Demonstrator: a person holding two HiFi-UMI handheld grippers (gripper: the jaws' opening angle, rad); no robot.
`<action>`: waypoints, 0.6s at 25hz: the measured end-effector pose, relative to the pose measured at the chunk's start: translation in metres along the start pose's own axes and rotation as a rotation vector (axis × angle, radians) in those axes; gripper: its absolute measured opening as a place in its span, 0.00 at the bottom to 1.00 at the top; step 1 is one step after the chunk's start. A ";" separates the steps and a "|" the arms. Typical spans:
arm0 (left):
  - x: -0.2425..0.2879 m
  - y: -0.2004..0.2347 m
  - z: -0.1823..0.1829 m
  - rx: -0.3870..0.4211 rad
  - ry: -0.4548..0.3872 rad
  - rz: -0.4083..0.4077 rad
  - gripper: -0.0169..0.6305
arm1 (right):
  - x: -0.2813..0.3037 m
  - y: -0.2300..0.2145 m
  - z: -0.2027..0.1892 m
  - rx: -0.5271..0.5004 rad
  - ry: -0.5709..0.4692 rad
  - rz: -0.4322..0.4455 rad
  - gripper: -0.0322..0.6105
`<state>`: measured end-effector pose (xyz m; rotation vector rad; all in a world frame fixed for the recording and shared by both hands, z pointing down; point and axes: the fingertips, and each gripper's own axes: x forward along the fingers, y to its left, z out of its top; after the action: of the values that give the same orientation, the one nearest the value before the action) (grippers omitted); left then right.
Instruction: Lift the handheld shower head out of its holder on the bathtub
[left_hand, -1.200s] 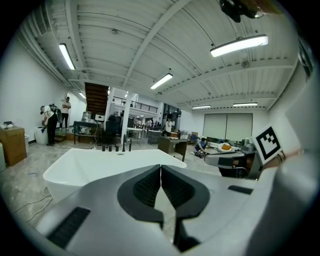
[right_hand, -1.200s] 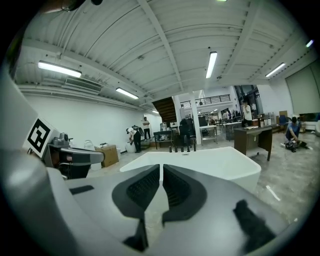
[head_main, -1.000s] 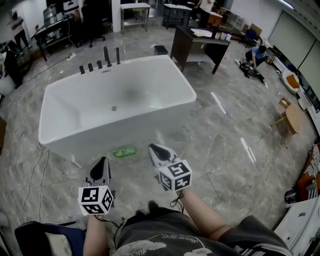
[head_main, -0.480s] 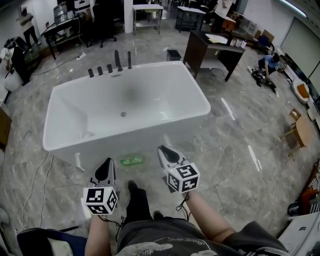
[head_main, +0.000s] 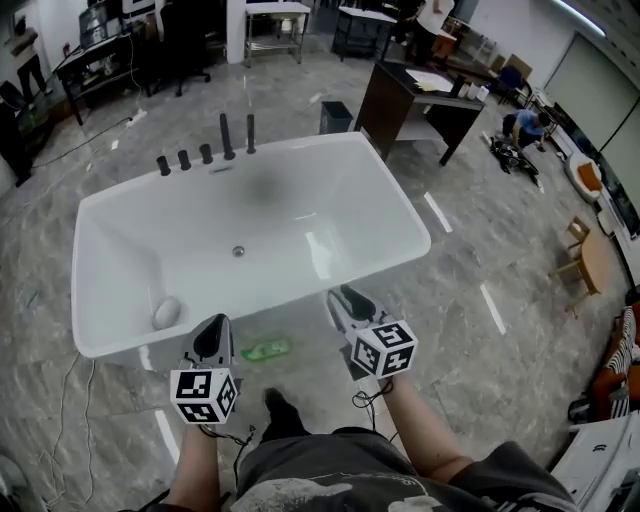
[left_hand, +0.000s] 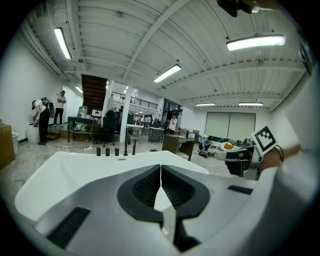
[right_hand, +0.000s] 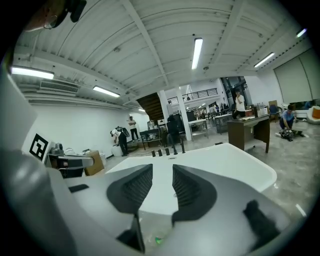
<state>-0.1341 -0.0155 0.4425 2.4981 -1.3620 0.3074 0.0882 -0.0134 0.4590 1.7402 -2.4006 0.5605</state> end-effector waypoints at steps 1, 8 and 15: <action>0.009 0.011 0.001 0.003 0.007 -0.005 0.05 | 0.010 0.000 0.001 0.001 0.002 -0.007 0.22; 0.044 0.048 0.014 -0.013 0.017 -0.037 0.05 | 0.057 -0.003 0.018 -0.023 -0.005 -0.054 0.22; 0.059 0.070 0.022 -0.014 0.019 0.009 0.05 | 0.117 0.001 0.043 -0.071 -0.022 0.032 0.21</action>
<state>-0.1611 -0.1055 0.4501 2.4721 -1.3641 0.3218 0.0539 -0.1334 0.4557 1.6909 -2.4354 0.4566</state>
